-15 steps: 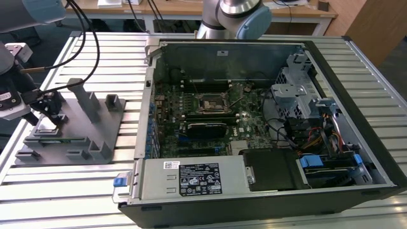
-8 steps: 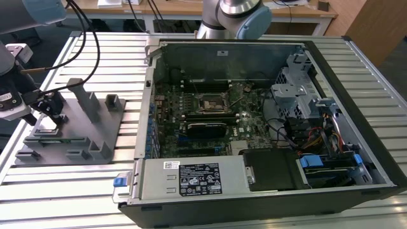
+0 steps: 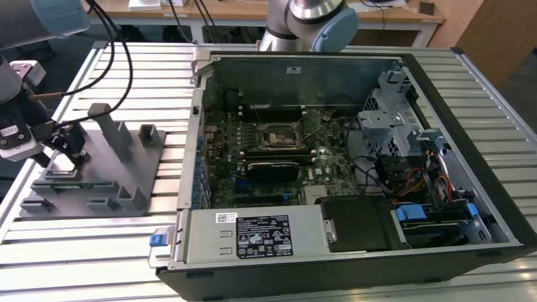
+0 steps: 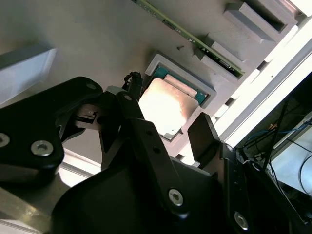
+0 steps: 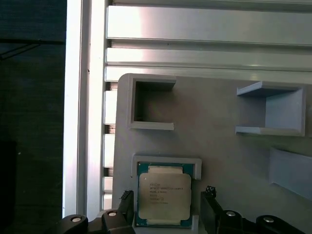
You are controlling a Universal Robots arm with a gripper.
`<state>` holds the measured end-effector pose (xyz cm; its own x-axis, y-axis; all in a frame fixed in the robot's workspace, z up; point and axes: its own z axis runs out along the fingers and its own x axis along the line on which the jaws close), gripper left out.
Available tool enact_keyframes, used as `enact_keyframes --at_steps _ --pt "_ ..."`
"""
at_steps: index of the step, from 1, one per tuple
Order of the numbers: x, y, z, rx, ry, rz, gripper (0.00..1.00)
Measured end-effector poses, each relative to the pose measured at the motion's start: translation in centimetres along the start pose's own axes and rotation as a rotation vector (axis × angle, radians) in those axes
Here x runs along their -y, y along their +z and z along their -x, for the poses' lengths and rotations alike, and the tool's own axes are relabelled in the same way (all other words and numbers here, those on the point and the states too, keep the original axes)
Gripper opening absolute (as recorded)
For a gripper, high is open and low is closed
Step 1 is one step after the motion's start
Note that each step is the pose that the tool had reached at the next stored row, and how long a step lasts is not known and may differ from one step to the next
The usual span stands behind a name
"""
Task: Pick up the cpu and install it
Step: 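Pick up the cpu and move it towards the insertion slot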
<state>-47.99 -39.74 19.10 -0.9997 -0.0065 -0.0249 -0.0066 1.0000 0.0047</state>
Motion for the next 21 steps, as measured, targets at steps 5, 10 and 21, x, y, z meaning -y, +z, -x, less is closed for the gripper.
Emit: enact_keyframes --at_steps 5,10,21 --pt "0.0 0.32 -0.02 0.0004 0.0 0.0 0.65" --pt "0.0 0.51 -0.03 0.0019 0.0 -0.0001 0.65" --pt "0.0 0.13 -0.02 0.0024 0.0 0.0 0.53"
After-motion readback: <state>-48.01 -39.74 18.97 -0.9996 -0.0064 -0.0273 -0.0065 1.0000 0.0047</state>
